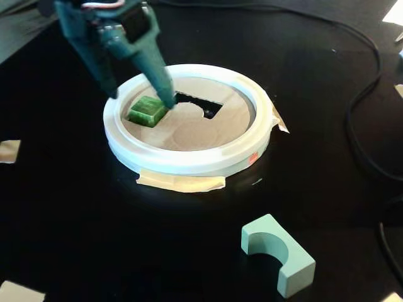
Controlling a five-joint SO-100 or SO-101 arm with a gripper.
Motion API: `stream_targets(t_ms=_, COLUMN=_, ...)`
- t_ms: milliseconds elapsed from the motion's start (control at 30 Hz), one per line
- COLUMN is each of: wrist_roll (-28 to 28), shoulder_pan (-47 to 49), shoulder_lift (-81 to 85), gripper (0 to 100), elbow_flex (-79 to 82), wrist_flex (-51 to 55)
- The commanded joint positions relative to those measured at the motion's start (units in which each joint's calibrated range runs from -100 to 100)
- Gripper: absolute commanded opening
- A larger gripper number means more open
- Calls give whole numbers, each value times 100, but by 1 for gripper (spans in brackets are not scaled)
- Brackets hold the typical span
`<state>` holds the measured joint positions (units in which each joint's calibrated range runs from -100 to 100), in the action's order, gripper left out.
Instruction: Pick up the square block and drop it in corresponding square shaped hole
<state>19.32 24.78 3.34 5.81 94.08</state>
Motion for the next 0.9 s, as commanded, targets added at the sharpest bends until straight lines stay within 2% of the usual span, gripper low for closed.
stream_targets(t_ms=0, wrist_roll=-68, shoulder_pan=-1391, shoulder_lift=2688, gripper=77, elbow_flex=1760, wrist_flex=-41)
stream_targets(t_ms=133, wrist_roll=-493, shoulder_pan=-2315, shoulder_lift=4354, gripper=77, elbow_flex=3035, wrist_flex=-542)
stream_targets(t_ms=167, wrist_roll=-674, shoulder_pan=-2827, shoulder_lift=5062, gripper=77, elbow_flex=3590, wrist_flex=-823)
stream_targets(t_ms=333, wrist_roll=-1187, shoulder_pan=-4076, shoulder_lift=6602, gripper=77, elbow_flex=5248, wrist_flex=-1726)
stream_targets(t_ms=533, wrist_roll=-1617, shoulder_pan=-4438, shoulder_lift=7955, gripper=77, elbow_flex=6814, wrist_flex=-2921)
stream_targets(t_ms=667, wrist_roll=-1670, shoulder_pan=-4450, shoulder_lift=8250, gripper=77, elbow_flex=7689, wrist_flex=-3001)
stream_targets(t_ms=867, wrist_roll=-1670, shoulder_pan=-4450, shoulder_lift=8233, gripper=78, elbow_flex=8108, wrist_flex=-3001)
